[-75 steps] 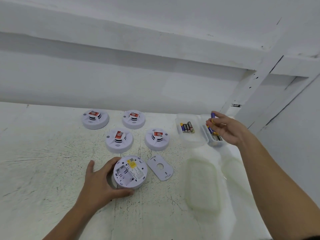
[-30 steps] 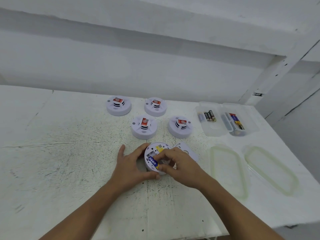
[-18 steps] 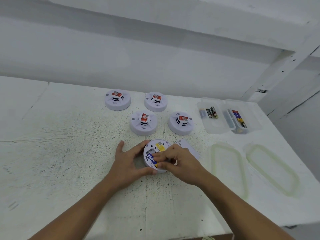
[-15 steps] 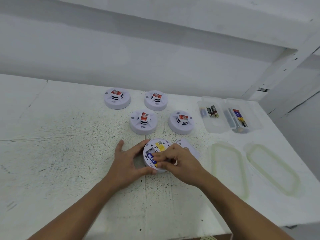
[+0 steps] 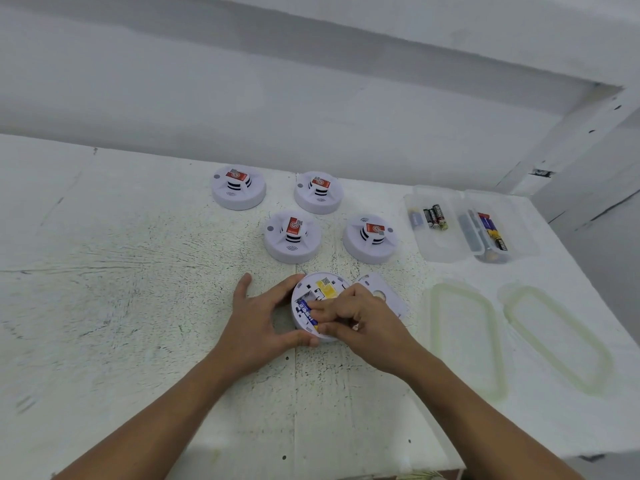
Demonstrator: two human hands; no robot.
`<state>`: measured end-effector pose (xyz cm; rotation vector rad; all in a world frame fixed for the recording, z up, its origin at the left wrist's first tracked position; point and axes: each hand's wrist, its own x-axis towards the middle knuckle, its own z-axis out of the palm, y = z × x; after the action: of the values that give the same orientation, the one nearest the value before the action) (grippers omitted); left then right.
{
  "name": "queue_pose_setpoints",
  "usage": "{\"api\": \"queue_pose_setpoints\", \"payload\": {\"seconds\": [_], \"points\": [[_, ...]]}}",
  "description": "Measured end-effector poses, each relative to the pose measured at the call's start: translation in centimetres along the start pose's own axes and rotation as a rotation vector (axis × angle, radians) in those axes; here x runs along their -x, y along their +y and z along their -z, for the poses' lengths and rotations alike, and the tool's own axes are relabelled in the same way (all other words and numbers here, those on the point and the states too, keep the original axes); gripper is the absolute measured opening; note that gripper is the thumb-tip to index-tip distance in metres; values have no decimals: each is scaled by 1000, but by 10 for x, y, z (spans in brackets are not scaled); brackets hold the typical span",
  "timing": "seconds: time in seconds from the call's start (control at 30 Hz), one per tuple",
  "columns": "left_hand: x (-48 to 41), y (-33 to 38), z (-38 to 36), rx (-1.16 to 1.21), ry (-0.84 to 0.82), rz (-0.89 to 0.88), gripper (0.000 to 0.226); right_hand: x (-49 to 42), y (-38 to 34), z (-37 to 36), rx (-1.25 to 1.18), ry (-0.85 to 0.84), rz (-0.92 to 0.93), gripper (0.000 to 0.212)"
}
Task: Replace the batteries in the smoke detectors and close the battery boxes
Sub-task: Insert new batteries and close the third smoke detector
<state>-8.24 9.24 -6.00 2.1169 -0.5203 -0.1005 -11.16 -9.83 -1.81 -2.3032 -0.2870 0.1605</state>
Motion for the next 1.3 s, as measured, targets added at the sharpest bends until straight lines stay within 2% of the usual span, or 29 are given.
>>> {"api": "queue_pose_setpoints", "payload": {"seconds": [0.27, 0.47, 0.77, 0.93, 1.07, 1.2, 1.3], "points": [[0, -2, -1, -10, -5, -10, 89, 6, 7, -6, 70, 15, 94, 21], [0, -4, -1, -7, -9, -1, 91, 3, 6, -4, 141, -66, 78, 23], [2, 3, 1, -1, -6, 9, 93, 4, -2, 0, 148, -51, 77, 24], [3, 8, 2, -40, -25, 20, 99, 0, -9, 12, -38, -44, -19, 18], [5, 6, -2, -68, -22, 58, 91, -3, -3, 24, -129, -81, -98, 18], [6, 14, -8, -88, -5, 111, 92, -6, 3, 44, -242, -98, -148, 15], [6, 23, -19, -111, 21, 125, 92, -9, 14, 74, -277, 1, -144, 14]]}}
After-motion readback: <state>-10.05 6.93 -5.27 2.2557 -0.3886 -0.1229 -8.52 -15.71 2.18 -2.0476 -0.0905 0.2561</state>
